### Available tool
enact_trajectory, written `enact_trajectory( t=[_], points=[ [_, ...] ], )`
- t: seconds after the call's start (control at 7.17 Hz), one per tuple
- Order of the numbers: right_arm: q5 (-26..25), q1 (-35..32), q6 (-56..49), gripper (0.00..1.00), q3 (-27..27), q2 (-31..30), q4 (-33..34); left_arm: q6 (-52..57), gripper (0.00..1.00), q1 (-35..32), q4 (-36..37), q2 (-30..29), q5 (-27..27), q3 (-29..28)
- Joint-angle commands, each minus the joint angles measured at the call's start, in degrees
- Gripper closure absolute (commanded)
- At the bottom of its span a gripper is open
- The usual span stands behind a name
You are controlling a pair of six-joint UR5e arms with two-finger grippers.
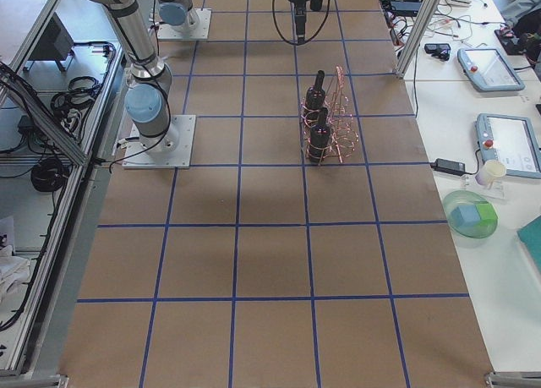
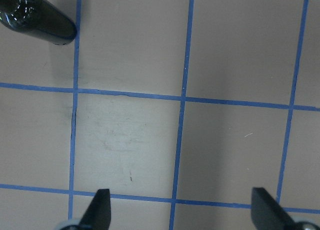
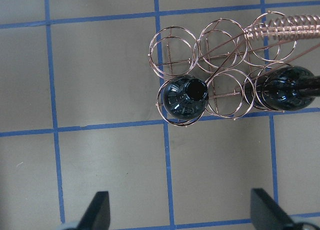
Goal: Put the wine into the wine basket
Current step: 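Lower the left gripper toward the neck of the loose dark wine bottle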
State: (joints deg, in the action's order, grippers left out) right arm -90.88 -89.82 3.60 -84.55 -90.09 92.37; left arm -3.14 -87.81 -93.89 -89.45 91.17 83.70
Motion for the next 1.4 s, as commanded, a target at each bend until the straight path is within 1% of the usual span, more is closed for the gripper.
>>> enact_trajectory(
  t=[0.0,0.28,0.42,0.56,0.7,0.84,0.98,1.12,1.26],
  points=[
    [0.0,0.0,0.0,0.0,0.0,0.0,0.0,0.07,0.0,0.0,0.03,-0.19,-0.02,0.06],
    [0.0,0.0,0.0,0.0,0.0,0.0,0.0,0.42,0.0,0.09,0.03,-0.11,0.68,0.14],
    [0.09,0.0,0.0,0.0,0.0,0.0,0.0,1.72,0.0,1.22,0.03,-0.37,0.76,0.15],
    [0.09,0.0,0.0,0.0,0.0,0.0,0.0,5.31,0.0,4.19,0.03,-0.54,0.68,0.06],
    [0.0,-0.09,0.09,0.0,0.0,0.0,0.0,7.86,0.0,9.96,-0.06,-0.55,0.15,-0.55],
    [0.09,-0.09,0.0,0.0,0.0,0.0,0.0,12.94,0.0,15.24,0.2,-1.33,-0.11,-0.73],
    [0.09,-0.09,0.09,0.0,0.0,0.0,0.0,21.34,0.0,17.65,2.03,-2.47,0.41,-0.82],
    [0.09,-0.09,0.09,0.0,0.0,0.0,0.0,21.86,0.0,18.37,5.53,-4.48,0.33,-1.17],
    [0.09,-0.18,0.09,0.0,0.0,0.0,0.0,22.3,0.0,18.46,7.56,-7.46,0.24,-1.87]
  ],
)
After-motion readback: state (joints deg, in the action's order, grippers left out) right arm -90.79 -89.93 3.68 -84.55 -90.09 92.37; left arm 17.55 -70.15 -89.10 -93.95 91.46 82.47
